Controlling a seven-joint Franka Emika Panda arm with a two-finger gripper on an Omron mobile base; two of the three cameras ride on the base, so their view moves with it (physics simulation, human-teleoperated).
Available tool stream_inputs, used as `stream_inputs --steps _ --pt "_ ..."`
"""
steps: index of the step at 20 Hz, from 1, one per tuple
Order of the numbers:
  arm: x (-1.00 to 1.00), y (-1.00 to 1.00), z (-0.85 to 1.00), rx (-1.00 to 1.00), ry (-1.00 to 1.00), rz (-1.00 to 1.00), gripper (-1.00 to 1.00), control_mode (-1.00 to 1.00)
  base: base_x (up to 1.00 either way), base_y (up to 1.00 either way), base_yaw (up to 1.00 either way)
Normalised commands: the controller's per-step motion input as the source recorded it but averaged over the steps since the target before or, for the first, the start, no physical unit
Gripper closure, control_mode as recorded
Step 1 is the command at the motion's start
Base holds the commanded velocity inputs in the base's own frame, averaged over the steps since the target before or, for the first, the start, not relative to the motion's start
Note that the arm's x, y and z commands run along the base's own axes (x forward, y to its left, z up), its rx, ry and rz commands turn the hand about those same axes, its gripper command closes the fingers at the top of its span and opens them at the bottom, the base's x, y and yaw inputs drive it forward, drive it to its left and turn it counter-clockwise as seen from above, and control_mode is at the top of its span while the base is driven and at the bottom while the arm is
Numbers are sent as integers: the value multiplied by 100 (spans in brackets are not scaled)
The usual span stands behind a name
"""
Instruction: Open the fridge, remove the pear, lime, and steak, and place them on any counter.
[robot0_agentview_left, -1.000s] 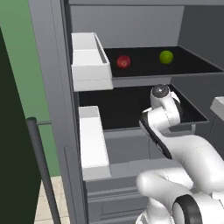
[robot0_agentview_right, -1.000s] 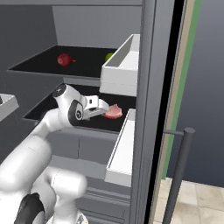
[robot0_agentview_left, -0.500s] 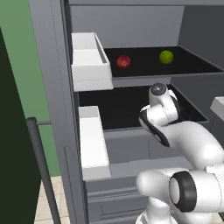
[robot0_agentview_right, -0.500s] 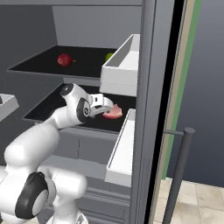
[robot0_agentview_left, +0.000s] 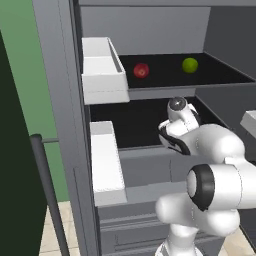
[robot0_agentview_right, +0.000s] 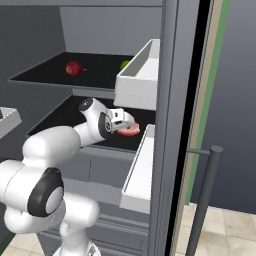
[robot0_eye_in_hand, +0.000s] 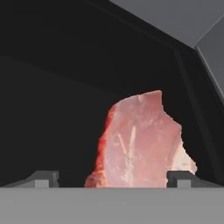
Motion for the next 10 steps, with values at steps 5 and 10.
stream_inputs --steps 5,10 --pt "49 -5 -8 0 0 0 -100 -100 0 0 0" --pt "-1 -27 -54 0 0 0 -100 -100 0 0 0"
